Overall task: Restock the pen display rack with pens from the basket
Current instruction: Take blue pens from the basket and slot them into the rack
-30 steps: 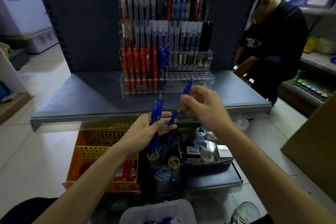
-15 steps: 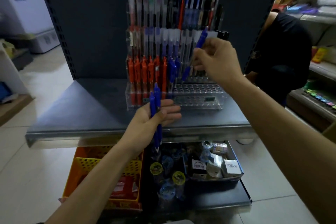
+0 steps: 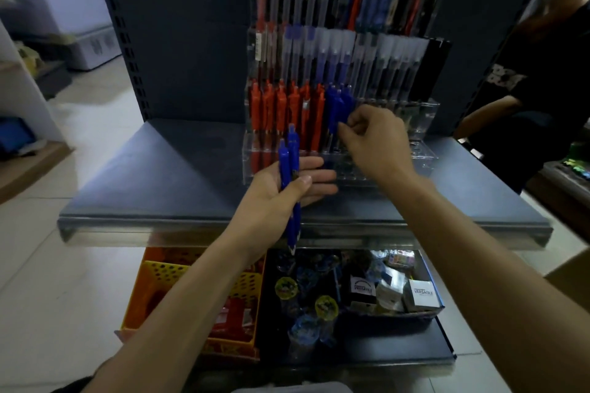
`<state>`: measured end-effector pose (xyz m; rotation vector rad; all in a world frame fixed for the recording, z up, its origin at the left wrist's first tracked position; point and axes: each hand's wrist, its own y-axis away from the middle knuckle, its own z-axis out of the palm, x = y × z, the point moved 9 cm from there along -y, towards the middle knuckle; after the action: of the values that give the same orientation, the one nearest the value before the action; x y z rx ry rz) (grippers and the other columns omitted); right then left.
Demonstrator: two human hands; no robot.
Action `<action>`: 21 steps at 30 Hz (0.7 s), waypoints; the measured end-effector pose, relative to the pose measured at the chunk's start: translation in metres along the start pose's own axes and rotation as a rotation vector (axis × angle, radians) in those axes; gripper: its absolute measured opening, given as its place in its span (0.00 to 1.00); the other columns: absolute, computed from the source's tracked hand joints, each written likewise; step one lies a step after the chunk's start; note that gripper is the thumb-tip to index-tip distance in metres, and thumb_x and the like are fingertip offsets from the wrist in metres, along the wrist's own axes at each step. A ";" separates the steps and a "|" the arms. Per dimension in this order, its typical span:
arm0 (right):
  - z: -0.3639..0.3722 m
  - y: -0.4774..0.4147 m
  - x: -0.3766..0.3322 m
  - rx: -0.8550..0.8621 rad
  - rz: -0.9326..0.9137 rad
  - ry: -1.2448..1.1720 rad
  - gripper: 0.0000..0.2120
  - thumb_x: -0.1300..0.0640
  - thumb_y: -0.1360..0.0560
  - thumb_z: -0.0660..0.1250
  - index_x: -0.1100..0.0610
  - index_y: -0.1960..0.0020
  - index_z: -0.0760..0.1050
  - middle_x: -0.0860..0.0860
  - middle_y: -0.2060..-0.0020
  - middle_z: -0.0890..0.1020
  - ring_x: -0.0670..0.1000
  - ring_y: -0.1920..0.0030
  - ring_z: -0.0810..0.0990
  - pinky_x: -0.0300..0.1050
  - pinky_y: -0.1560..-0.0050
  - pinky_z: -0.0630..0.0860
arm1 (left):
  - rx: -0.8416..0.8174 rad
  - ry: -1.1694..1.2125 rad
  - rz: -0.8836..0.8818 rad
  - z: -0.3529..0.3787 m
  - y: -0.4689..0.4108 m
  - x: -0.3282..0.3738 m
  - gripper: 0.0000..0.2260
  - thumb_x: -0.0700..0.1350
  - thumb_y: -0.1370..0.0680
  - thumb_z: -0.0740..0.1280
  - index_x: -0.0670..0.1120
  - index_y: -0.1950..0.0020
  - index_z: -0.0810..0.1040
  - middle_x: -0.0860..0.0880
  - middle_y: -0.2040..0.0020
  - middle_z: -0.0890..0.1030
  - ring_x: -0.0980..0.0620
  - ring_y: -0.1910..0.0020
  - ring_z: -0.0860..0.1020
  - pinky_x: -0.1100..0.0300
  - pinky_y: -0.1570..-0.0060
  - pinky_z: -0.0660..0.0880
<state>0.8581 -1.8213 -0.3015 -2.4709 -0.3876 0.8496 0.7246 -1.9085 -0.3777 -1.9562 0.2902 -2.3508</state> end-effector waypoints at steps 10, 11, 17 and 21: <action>-0.012 0.051 0.004 -0.011 0.153 -0.335 0.08 0.56 0.21 0.65 0.55 0.46 0.81 0.44 0.60 0.81 0.39 0.60 0.77 0.30 0.62 0.70 | -0.063 -0.015 0.001 0.013 0.016 0.006 0.11 0.41 0.18 0.59 0.50 0.37 0.75 0.44 0.47 0.84 0.44 0.53 0.84 0.54 0.51 0.81; -0.013 0.062 0.000 -0.030 0.140 -0.403 0.07 0.55 0.20 0.64 0.54 0.48 0.81 0.45 0.61 0.82 0.40 0.61 0.78 0.32 0.61 0.72 | -0.073 -0.039 0.010 0.014 0.019 0.007 0.11 0.42 0.19 0.60 0.50 0.37 0.75 0.44 0.49 0.85 0.44 0.56 0.84 0.55 0.54 0.81; 0.001 0.109 -0.021 -0.373 0.037 -0.589 0.13 0.54 0.18 0.60 0.57 0.45 0.82 0.59 0.56 0.84 0.50 0.60 0.79 0.49 0.55 0.77 | -0.144 -0.081 -0.041 0.018 0.030 0.000 0.08 0.45 0.18 0.59 0.44 0.45 0.75 0.49 0.72 0.70 0.55 0.79 0.63 0.63 0.80 0.62; 0.005 0.125 -0.020 -0.431 0.017 -0.569 0.12 0.51 0.21 0.66 0.52 0.41 0.81 0.46 0.57 0.84 0.42 0.58 0.79 0.44 0.52 0.76 | -0.184 -0.065 -0.129 0.024 0.040 -0.012 0.06 0.38 0.24 0.59 0.45 0.60 0.72 0.49 0.71 0.61 0.52 0.76 0.58 0.57 0.76 0.53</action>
<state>0.8524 -1.9320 -0.3621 -2.5651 -0.8192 1.6239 0.7477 -1.9484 -0.3927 -2.1918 0.4011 -2.4098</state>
